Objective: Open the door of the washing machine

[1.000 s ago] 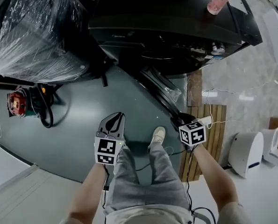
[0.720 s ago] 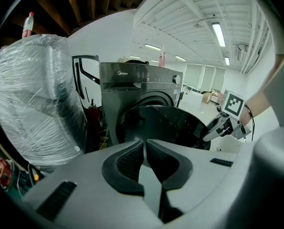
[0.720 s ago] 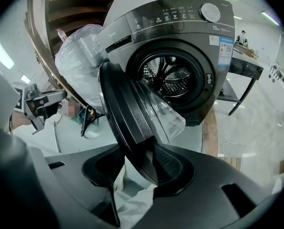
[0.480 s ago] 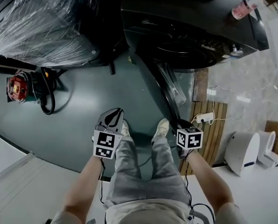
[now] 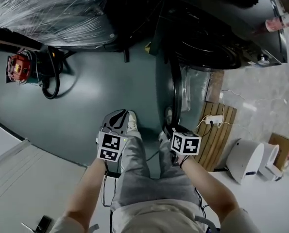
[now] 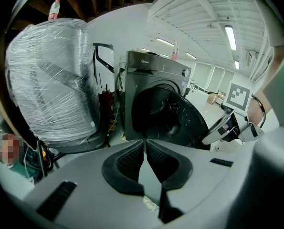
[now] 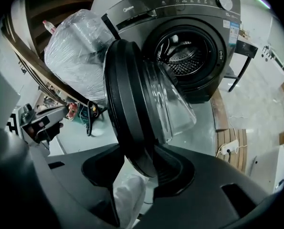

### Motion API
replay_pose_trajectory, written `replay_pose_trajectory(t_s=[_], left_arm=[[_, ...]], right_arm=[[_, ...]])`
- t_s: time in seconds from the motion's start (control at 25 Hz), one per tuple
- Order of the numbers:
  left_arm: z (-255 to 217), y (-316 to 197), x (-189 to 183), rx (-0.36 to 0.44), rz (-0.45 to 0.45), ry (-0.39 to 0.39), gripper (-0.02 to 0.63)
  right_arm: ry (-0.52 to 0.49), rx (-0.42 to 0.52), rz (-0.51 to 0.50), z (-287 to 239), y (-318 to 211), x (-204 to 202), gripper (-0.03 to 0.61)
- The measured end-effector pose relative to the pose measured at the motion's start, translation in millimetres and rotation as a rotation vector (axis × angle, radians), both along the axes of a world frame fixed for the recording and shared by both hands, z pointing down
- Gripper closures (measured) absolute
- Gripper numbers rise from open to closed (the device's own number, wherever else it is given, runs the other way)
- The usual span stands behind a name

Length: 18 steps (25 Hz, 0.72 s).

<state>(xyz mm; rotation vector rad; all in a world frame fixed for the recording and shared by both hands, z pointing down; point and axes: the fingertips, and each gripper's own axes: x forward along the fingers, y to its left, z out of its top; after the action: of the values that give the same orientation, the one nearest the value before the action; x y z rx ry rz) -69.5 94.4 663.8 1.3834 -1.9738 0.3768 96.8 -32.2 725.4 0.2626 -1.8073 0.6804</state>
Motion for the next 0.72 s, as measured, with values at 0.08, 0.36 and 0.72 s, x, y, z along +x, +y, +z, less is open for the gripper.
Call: replay_pose_trajectory(t_s=[0.08, 0.36, 0.72], left_arm=[[4, 14, -2, -0.008, -0.017, 0.009, 0.58], [9, 66, -20, -0.018, -0.109, 0.04, 0.58], [7, 123, -67, 0.008, -0.236, 0.038, 0.58]], right_arm=[[0.012, -0.003, -0.025, 1, 18, -9, 0.368], [0.06, -0.071, -0.054, 5, 80, -43, 0.368], [0.031, -0.158, -0.046, 9, 147, -109, 0.417]])
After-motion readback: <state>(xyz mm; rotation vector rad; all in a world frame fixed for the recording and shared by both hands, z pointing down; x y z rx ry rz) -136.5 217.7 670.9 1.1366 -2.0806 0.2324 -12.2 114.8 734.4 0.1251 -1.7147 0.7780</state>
